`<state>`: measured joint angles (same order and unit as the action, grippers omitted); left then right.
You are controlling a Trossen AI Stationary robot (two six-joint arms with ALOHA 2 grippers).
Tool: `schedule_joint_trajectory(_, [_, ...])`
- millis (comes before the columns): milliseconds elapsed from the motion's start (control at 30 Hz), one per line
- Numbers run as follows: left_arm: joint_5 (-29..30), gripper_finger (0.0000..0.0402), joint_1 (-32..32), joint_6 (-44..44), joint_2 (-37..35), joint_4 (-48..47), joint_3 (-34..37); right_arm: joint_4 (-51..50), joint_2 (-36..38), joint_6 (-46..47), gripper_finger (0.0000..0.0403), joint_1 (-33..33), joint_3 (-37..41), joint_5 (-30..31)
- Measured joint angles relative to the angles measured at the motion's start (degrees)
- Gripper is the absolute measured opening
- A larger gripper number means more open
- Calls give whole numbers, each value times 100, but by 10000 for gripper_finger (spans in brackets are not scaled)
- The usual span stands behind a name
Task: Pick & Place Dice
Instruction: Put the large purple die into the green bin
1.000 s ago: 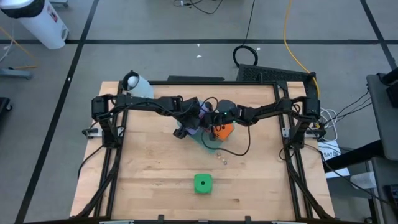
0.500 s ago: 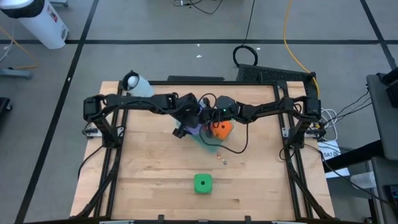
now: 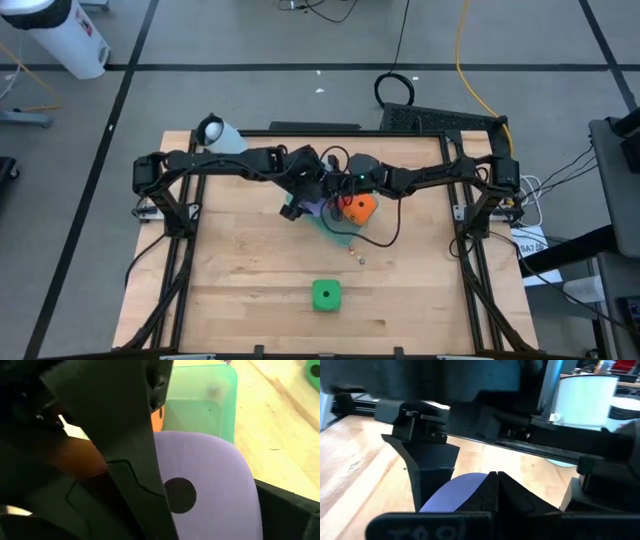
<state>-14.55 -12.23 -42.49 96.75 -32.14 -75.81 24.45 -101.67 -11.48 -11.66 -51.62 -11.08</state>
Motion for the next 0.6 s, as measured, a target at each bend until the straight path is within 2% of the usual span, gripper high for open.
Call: schedule_joint_trajectory(600, [508,397,0,-88,-20,22,-21,-195,0,28,0,24,-4,-52])
